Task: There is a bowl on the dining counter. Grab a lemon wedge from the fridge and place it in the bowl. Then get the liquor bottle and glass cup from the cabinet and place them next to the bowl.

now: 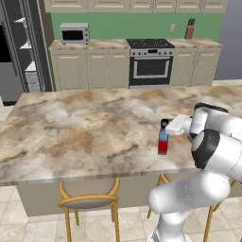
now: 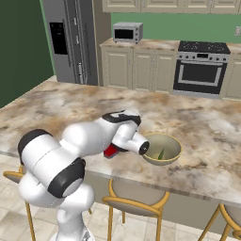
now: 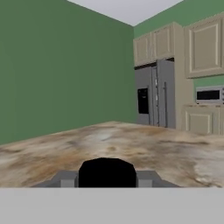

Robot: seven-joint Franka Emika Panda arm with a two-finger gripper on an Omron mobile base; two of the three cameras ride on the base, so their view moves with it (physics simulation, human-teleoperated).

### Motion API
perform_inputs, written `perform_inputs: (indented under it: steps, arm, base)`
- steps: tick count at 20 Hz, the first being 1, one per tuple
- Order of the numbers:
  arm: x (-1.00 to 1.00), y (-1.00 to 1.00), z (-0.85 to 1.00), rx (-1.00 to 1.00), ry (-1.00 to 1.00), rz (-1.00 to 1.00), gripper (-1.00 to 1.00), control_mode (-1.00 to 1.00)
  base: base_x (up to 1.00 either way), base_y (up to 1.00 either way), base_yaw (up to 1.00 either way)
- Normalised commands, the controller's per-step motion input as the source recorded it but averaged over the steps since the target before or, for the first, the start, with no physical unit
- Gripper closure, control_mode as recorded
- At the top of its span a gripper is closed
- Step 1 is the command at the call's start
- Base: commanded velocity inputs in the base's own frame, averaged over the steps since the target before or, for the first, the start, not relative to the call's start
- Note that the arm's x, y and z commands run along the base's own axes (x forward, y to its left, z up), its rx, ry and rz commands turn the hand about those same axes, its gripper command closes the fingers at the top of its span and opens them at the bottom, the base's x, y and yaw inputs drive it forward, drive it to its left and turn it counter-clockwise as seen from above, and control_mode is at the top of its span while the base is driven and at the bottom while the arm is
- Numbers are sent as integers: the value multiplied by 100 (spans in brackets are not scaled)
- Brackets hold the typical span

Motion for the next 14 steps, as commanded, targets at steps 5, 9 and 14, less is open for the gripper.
perform_inputs:
  steps: [5, 9, 14]
  arm:
    - [0, 0, -29, 0, 0, 0, 100, -100]
    - [0, 0, -31, 0, -2, 0, -100, -100]
    - [-4, 0, -9, 0, -4, 0, -100, -100]
  base:
    - [0, 0, 0]
    - [0, 0, 0]
    - [0, 0, 0]
